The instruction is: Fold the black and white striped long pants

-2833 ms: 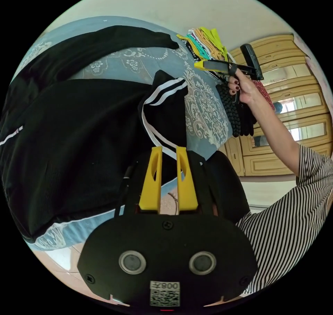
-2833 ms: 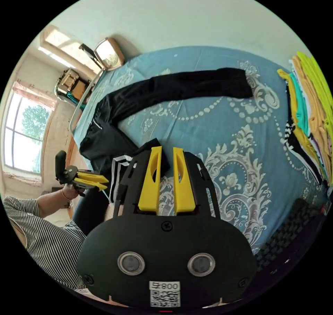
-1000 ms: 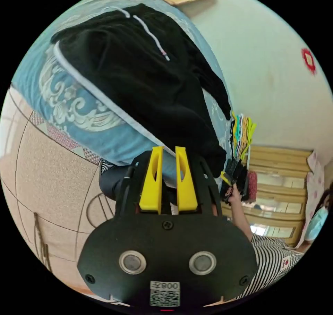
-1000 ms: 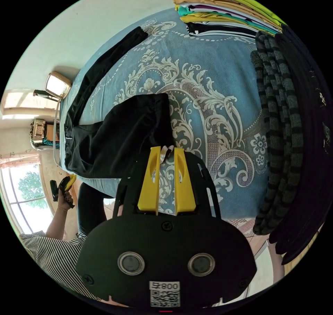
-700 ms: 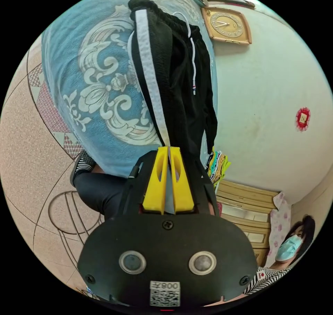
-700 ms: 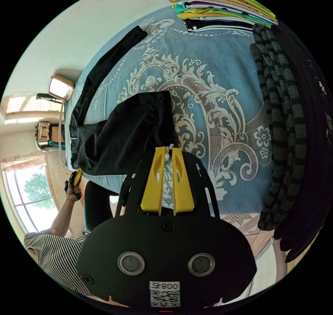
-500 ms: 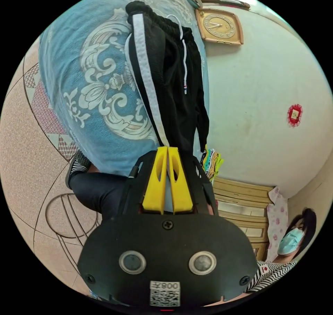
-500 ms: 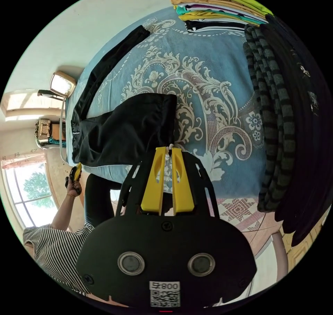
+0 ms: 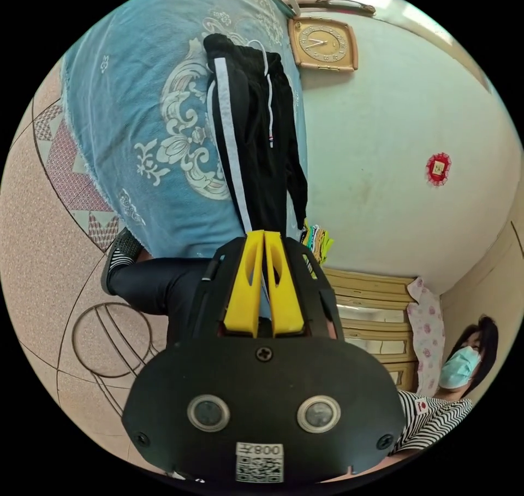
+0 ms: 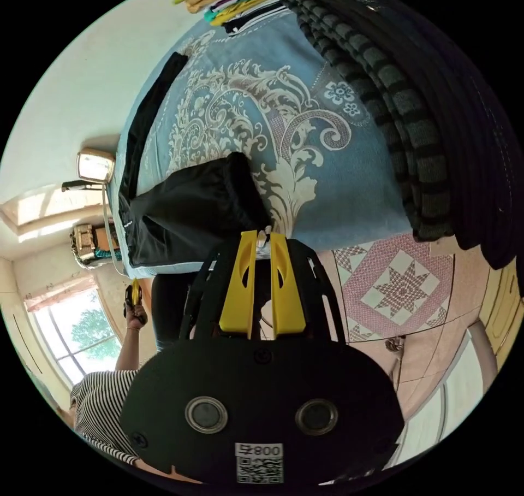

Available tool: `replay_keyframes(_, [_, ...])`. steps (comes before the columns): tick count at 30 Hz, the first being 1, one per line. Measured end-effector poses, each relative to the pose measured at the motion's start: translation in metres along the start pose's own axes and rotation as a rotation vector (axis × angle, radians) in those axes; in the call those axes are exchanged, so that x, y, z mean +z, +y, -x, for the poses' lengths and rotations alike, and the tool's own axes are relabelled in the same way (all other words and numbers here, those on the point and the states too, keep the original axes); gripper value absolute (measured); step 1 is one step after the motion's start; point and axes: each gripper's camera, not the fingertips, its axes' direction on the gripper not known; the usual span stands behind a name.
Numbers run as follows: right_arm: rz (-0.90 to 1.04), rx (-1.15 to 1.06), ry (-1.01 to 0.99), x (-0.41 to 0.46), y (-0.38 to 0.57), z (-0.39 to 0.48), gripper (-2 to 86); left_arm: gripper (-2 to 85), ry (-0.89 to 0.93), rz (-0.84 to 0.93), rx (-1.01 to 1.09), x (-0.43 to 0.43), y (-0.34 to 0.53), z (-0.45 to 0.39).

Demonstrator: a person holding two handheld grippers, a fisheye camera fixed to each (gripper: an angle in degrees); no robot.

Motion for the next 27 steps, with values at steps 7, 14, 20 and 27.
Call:
replay_keyframes(7, [-0.176,0.035,0.145,-0.040,0.023,0.057,3.5,5.0,-0.090,-0.011,0.073,-0.040,-0.010,0.034])
replay_keyframes(14, [-0.164,-0.500,0.240,-0.018,0.034,0.253,5.6,6.8,-0.195,-0.070,0.071,-0.064,-0.058,0.058])
replay_keyframes(20, [-0.031,-0.991,0.419,0.073,0.048,0.429,5.7,6.8,-0.247,-0.145,0.038,-0.076,-0.105,0.071])
replay_keyframes(27, [0.111,-1.146,0.570,0.144,0.038,0.494,5.1,4.1,-0.293,-0.109,0.034,-0.060,-0.151,0.079])
